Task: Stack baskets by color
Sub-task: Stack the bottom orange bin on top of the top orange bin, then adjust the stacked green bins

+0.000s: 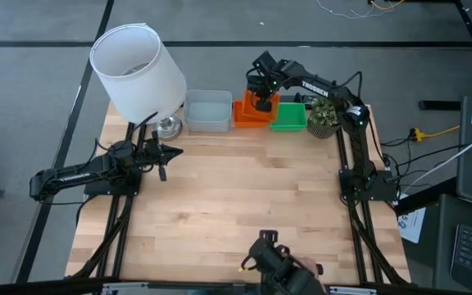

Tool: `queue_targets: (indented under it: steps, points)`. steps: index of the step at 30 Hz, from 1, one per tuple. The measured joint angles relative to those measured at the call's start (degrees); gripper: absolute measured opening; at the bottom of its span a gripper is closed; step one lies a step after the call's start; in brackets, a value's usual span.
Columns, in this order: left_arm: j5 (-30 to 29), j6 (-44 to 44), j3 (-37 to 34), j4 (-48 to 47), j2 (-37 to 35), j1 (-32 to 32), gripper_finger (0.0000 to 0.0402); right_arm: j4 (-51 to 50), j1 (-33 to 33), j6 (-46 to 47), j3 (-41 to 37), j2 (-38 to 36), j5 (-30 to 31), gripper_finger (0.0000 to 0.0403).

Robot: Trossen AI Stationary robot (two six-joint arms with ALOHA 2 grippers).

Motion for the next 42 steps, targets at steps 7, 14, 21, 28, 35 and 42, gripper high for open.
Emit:
queue_targets:
  steps: [7,14,21,28,35,42]
  points:
    - [0.0,0.0,0.0,0.0,0.0,0.0,0.0,1.53,0.57,0.07,-1.08,0.02,-0.41,0.0]
    - [0.0,0.0,0.0,0.0,0.0,0.0,0.0,1.36,1.16,0.02,-1.08,0.02,-0.47,0.0039]
    - [0.0,0.0,0.0,0.0,0.0,0.0,0.0,1.29,2.04,-0.02,-1.08,0.02,-0.51,0.0111]
    - [0.0,0.0,0.0,0.0,0.0,0.0,0.0,1.89,2.88,0.45,-0.58,0.02,4.05,0.013]
    - [0.0,0.0,0.0,0.0,0.0,0.0,0.0,-2.41,4.62,9.38,-0.49,-0.42,19.38,0.012]
    - [0.0,0.0,0.0,0.0,0.0,0.0,0.0,-19.1,7.01,26.55,-0.94,-5.91,8.11,0.0115]
